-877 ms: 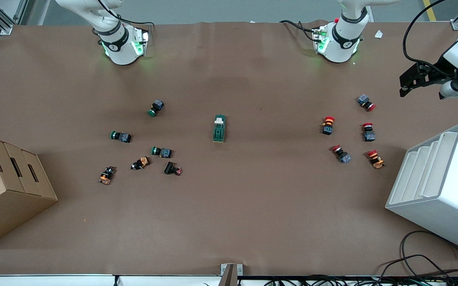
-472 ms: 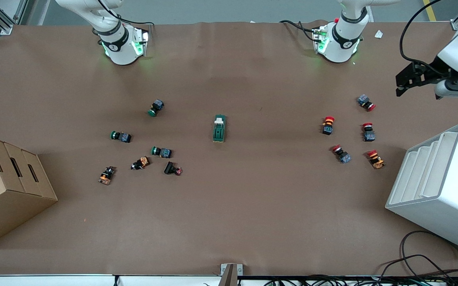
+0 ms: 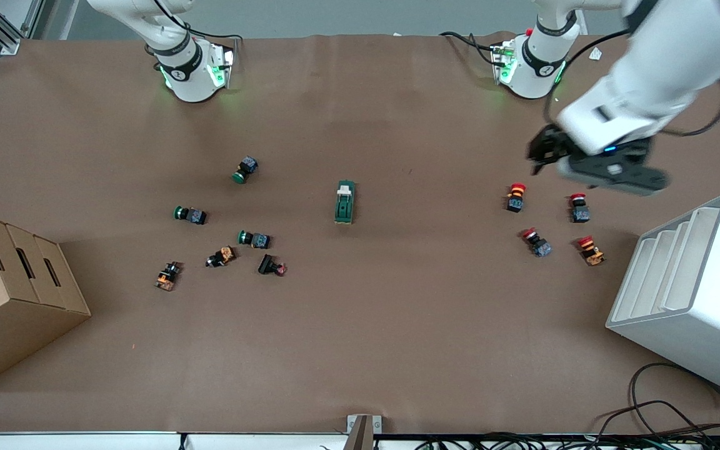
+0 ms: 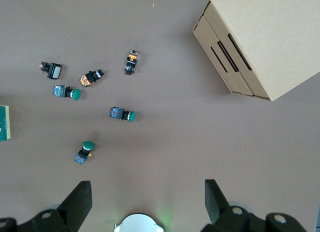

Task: Close load switch with both arms
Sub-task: 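Move the left gripper over the green load switch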

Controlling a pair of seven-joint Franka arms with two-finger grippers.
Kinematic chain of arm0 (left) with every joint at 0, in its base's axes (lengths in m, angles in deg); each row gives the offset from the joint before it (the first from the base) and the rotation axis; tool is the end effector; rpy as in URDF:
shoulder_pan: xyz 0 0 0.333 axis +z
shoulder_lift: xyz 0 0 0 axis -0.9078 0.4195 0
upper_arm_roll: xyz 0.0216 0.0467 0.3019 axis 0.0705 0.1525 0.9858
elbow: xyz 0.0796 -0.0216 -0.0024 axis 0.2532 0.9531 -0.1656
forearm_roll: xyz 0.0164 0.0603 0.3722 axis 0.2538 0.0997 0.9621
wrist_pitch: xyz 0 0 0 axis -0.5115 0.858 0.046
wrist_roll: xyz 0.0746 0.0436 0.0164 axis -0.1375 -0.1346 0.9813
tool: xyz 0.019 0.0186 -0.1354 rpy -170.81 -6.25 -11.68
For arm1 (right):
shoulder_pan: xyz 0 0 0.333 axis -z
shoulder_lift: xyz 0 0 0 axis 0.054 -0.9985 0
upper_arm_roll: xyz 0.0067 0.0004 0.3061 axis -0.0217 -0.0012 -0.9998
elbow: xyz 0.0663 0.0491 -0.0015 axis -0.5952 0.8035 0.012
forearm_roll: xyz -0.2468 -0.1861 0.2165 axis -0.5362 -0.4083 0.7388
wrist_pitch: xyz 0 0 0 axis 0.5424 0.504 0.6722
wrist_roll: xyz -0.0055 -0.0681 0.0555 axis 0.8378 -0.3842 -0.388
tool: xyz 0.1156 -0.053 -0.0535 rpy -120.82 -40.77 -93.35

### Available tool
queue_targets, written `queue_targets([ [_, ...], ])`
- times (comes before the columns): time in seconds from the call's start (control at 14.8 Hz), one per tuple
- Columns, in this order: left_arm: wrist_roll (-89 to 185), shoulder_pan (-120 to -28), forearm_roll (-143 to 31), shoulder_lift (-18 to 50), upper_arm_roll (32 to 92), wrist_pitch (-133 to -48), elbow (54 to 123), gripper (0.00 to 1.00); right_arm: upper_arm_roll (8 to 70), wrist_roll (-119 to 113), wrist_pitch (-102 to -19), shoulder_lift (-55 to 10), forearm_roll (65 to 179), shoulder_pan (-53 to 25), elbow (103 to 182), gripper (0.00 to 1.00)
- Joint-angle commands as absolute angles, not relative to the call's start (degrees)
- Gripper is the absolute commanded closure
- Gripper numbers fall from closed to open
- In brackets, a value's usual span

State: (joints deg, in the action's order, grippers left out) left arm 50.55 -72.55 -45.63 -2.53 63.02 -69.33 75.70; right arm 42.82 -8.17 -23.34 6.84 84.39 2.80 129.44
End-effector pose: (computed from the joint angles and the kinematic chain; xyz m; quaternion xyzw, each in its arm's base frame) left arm 0.5365 -0.2312 0.5519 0.9905 -0.1364 0.0165 0.0107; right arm 0.4772 -0.0821 0.6459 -0.9997 -0.0088 0.0213 0.0078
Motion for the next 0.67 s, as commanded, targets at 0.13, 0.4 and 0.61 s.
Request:
queue_targets([
  [0.13,71.39,-85.56,-44.38,4.55,62.02,-74.58,73.96,0.0,43.02,-8.08,-25.17,4.6,83.68,3.36,129.72,0.0],
  [0.4,91.87,-97.34,-38.18,11.67,62.02,-83.37,74.66,0.0,43.2,-8.61,-32.02,-1.02,84.13,4.59,129.72,0.0],
  [0.61,104.62,-104.99,-30.86,17.64,61.93,-87.94,74.75,0.0,43.2,-9.13,-36.43,-5.25,83.86,5.29,129.98,0.0],
])
